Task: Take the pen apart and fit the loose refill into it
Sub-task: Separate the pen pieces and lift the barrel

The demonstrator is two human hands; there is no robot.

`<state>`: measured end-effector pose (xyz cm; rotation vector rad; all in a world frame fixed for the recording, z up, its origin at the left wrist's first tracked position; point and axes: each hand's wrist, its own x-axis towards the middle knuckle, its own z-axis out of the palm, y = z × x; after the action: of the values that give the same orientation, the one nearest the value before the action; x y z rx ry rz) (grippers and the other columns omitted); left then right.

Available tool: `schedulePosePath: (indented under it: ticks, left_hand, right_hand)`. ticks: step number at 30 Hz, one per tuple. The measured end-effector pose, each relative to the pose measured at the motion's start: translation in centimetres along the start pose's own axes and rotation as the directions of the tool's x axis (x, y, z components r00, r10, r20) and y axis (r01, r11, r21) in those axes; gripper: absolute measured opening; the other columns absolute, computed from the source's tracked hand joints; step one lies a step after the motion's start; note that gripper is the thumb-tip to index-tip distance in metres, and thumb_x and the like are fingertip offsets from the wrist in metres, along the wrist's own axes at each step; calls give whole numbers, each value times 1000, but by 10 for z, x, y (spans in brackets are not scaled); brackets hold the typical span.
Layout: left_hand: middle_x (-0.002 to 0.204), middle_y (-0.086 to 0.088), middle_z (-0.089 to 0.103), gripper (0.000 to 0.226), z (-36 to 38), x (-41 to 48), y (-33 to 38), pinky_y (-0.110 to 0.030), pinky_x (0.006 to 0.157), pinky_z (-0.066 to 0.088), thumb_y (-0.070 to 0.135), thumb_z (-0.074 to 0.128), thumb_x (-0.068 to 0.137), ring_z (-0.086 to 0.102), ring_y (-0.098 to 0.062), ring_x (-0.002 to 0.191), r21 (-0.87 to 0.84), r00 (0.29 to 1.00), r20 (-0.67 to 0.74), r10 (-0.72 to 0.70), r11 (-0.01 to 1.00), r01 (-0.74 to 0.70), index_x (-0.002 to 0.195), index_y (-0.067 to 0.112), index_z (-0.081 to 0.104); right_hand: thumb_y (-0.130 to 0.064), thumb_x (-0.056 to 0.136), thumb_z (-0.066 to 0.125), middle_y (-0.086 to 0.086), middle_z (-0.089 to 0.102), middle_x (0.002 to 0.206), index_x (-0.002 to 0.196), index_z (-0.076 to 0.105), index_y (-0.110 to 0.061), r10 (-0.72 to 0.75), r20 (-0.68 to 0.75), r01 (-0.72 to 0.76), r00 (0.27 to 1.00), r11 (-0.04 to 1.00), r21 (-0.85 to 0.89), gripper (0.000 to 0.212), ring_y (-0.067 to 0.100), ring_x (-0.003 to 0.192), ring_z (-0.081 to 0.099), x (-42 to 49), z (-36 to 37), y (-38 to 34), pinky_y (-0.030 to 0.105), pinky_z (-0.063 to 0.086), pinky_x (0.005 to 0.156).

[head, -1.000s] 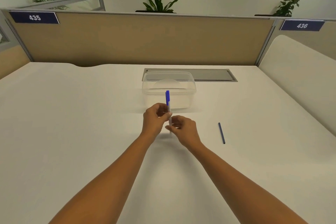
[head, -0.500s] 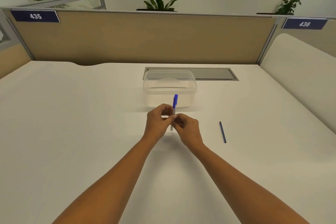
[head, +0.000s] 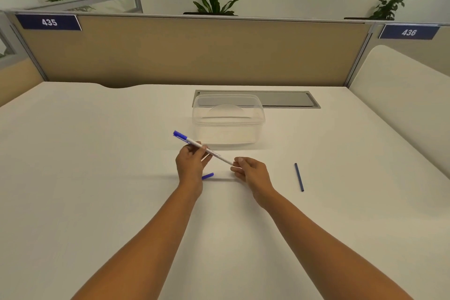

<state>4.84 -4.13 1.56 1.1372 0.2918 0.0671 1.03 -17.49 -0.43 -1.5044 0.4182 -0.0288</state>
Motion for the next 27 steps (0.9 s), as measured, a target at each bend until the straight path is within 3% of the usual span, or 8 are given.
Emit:
schedulePosePath:
  ticks: [3,12,15,17,21,24,25,27]
  left_hand:
    - [81,-6,63,10,-1,-1,-1,-15,60,57,0,58,85,64,-15,74,-62,998,-33,-52,997,50,95,3,58]
    - [92,-11,64,21,1,-3,2,-27,74,55,3,61,84,65,-22,84,55,999,16,-50,997,49,105,-1,60]
    - [95,-12,63,19,1,-5,3,-31,78,55,3,62,83,64,-19,81,107,999,-11,53,993,-51,102,2,60]
    - [92,-8,64,15,3,-7,4,-31,79,54,5,63,83,64,-17,80,199,977,-7,214,958,-209,97,8,60]
    - [84,2,63,13,2,-13,1,-8,69,50,8,64,82,62,-4,76,422,828,193,527,717,-555,94,10,60]
    - [85,-5,65,12,-3,-15,-13,-16,71,53,7,63,82,62,-13,75,544,853,388,349,660,-518,94,6,62]
    - [85,-7,65,12,-5,-16,-17,-25,75,55,7,62,83,62,-18,76,573,874,405,268,670,-471,95,4,63]
    - [86,-8,65,12,-8,-16,-20,-27,73,55,7,60,85,61,-19,78,581,876,395,277,663,-472,96,3,62]
  right_hand:
    - [-17,97,39,12,65,88,93,60,-2,153,80,-170,985,944,284,27,22,83,65,-3,5,-9,25,54,75]
    - [-11,97,41,15,64,85,86,60,2,204,158,-256,966,836,485,25,27,86,64,-7,8,-19,32,53,81]
    - [-14,96,41,14,65,90,88,61,1,215,129,-250,968,865,434,26,26,90,64,-5,10,-17,29,53,80]
    - [-18,96,41,13,65,98,91,62,-4,194,-43,-172,980,938,300,26,23,92,62,-1,9,-12,33,50,89]
    - [-21,97,39,12,67,102,89,63,-7,77,-292,-19,953,981,194,29,23,96,63,5,-1,-2,33,50,90]
    - [-21,97,39,12,67,100,91,64,-7,75,-313,-23,947,986,167,29,24,98,64,7,-7,1,35,50,94]
    - [-21,96,39,11,66,99,91,64,-7,77,-312,-29,947,987,156,29,24,98,64,7,-8,1,36,50,95]
    - [-22,96,41,10,66,95,90,65,-7,67,-308,-23,949,989,144,29,23,93,63,6,-8,2,35,50,95]
